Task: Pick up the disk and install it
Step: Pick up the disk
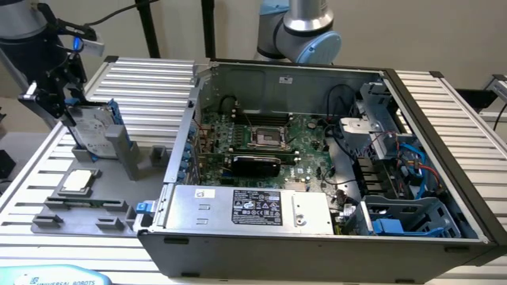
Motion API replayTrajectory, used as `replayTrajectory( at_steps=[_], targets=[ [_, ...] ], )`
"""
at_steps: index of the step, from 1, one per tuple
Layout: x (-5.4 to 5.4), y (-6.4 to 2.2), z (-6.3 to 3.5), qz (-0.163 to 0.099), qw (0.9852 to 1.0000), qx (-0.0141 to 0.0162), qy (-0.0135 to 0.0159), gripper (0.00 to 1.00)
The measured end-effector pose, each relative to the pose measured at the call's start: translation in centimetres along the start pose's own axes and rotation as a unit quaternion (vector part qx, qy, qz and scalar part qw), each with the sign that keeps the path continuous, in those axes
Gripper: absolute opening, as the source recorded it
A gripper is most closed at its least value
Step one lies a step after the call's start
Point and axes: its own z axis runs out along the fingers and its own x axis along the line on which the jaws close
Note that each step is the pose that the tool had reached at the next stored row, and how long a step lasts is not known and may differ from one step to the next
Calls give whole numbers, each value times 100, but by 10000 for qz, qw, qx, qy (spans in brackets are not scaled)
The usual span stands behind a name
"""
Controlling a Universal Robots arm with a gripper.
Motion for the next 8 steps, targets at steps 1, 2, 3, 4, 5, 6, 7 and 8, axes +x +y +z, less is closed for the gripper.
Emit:
replayTrajectory(
  at_steps=[1,2,3,4,5,6,7,8],
  targets=[
    [0,0,4,0,10000,0,0,60],
    [1,0,7,0,10000,0,0,60],
    [1,0,10,0,10000,-1,1,60],
    [1,0,12,0,10000,-1,0,60],
    [1,0,13,0,10000,0,0,60],
    [1,0,15,0,10000,0,0,60],
    [1,0,15,0,10000,0,0,60],
    [1,0,15,0,10000,0,0,58]
  ],
)
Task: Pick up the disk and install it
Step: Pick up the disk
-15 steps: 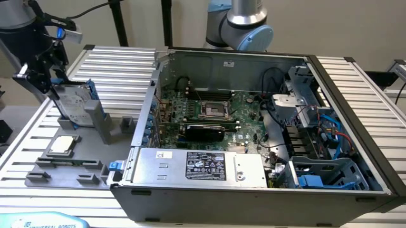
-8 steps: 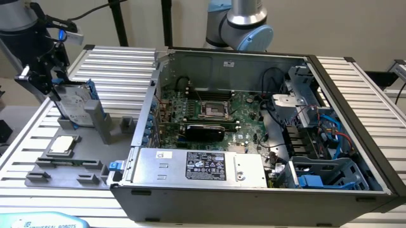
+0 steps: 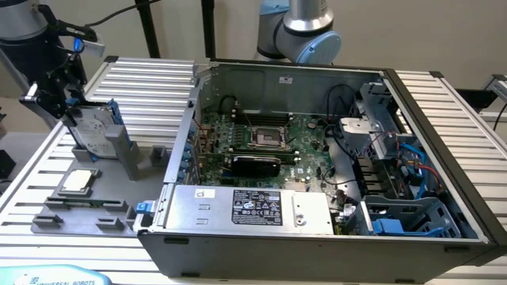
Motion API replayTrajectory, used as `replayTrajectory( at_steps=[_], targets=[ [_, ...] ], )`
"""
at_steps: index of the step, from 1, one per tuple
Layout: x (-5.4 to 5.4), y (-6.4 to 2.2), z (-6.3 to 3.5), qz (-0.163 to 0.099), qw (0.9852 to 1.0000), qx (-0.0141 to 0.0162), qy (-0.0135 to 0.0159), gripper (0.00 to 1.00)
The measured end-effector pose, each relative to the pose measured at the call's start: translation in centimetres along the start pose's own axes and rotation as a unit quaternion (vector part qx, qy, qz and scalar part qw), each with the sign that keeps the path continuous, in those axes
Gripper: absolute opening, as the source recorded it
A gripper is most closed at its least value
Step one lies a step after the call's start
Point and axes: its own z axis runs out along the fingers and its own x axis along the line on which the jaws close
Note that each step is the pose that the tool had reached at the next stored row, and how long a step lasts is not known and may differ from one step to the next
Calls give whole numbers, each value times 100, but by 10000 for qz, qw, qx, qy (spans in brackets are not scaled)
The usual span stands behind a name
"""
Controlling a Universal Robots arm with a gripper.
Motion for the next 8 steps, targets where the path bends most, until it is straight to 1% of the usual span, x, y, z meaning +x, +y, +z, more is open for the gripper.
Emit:
replayTrajectory(
  at_steps=[1,2,3,4,8],
  targets=[
    [0,0,0,0,10000,0,0,58],
    [0,0,0,0,10000,0,0,51],
    [0,0,0,0,10000,0,0,51],
    [0,0,1,0,10000,0,0,45],
    [0,0,0,0,10000,0,0,45]
  ],
)
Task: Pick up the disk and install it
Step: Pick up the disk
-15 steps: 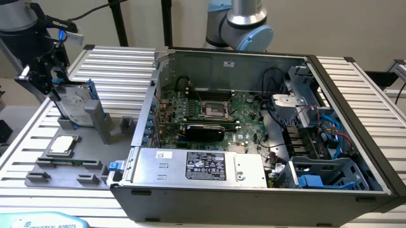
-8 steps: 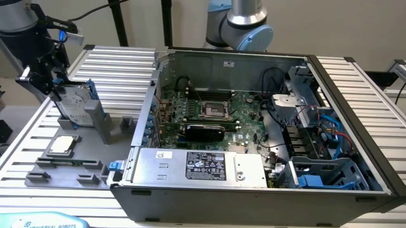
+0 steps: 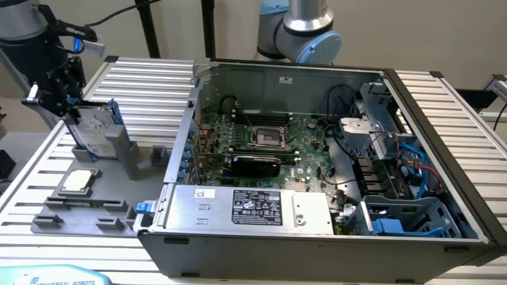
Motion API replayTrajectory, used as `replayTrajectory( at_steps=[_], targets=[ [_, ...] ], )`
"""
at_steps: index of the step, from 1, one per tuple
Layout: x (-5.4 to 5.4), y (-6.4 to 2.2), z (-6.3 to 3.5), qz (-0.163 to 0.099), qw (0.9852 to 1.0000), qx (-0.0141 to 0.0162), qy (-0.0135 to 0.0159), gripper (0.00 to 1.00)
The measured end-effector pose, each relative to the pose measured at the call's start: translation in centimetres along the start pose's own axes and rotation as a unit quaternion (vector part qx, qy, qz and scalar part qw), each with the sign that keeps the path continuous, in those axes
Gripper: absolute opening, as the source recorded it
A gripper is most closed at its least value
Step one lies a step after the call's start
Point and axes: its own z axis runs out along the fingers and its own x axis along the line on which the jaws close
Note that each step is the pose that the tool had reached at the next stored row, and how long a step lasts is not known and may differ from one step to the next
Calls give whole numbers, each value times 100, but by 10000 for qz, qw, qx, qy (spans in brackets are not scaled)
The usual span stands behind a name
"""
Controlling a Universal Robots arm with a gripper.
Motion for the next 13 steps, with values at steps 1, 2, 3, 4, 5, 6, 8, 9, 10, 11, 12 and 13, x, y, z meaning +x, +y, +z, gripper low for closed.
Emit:
replayTrajectory(
  at_steps=[1,2,3,4,5,6,8,9,10,11,12,13],
  targets=[
    [0,0,0,0,10000,0,1,42],
    [0,0,1,0,10000,1,0,42],
    [1,0,1,0,10000,1,0,36],
    [2,0,1,0,10000,1,0,36],
    [4,0,0,0,10000,0,0,36],
    [6,0,0,0,10000,0,0,34],
    [13,-1,0,0,10000,0,-1,33],
    [18,-1,-1,0,10000,0,0,33],
    [25,-2,-1,0,10000,0,0,33],
    [33,-2,-1,0,10000,0,0,33],
    [43,-2,-2,0,10000,0,0,33],
    [54,-3,-2,0,10000,-1,0,33]
  ],
)
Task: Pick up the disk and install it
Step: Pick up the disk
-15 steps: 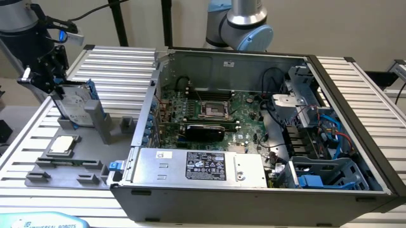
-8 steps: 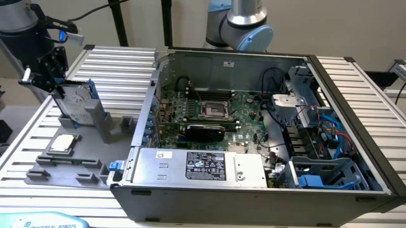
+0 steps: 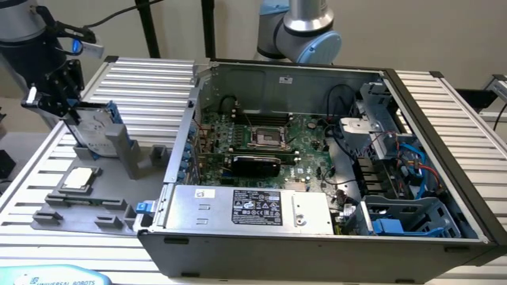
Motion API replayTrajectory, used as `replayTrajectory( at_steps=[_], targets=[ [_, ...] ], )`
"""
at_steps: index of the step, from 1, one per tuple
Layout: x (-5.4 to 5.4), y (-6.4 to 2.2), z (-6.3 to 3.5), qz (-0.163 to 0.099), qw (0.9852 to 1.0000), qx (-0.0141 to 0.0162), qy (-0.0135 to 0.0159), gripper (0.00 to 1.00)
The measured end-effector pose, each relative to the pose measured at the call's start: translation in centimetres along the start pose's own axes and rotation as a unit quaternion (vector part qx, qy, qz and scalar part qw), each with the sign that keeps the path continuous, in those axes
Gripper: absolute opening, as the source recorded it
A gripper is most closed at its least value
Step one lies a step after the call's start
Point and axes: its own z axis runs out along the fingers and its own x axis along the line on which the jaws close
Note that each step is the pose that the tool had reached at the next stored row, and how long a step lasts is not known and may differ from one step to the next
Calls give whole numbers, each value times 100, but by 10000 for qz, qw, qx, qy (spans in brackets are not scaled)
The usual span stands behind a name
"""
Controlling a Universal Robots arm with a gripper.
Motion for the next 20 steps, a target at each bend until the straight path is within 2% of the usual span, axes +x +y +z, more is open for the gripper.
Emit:
replayTrajectory(
  at_steps=[5,20],
  targets=[
    [50,-3,-1,0,10000,1,-2,33],
    [53,-3,-14,0,10000,1,-3,33]
  ],
)
